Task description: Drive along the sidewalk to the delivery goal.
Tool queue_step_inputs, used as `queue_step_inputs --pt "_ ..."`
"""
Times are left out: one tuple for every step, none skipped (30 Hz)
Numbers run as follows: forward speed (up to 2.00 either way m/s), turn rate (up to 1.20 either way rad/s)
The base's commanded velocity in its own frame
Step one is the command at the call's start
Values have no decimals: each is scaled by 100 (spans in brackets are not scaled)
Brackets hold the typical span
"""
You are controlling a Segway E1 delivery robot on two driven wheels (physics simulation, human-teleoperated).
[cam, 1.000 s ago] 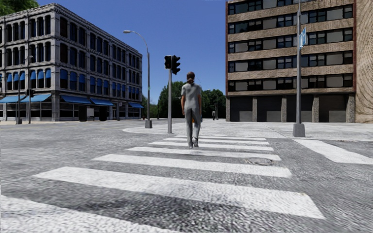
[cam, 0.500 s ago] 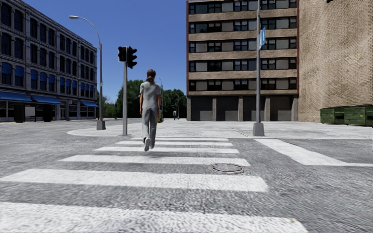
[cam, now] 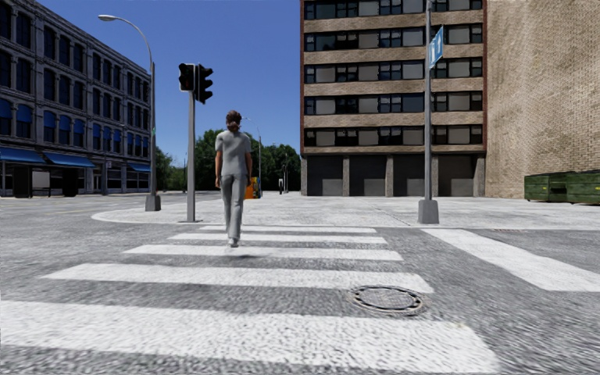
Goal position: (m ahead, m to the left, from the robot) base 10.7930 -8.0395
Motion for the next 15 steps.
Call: queue_step_inputs --pt "140 -12" --pt "140 -26" --pt "140 -26" --pt "140 -30" --pt "140 -31" --pt "140 -31" --pt "140 -31" --pt "143 -31" --pt "200 -31" --pt "200 -31" --pt "200 -26" --pt "200 -26" --pt "200 -4" --pt "200 0" --pt "200 0"
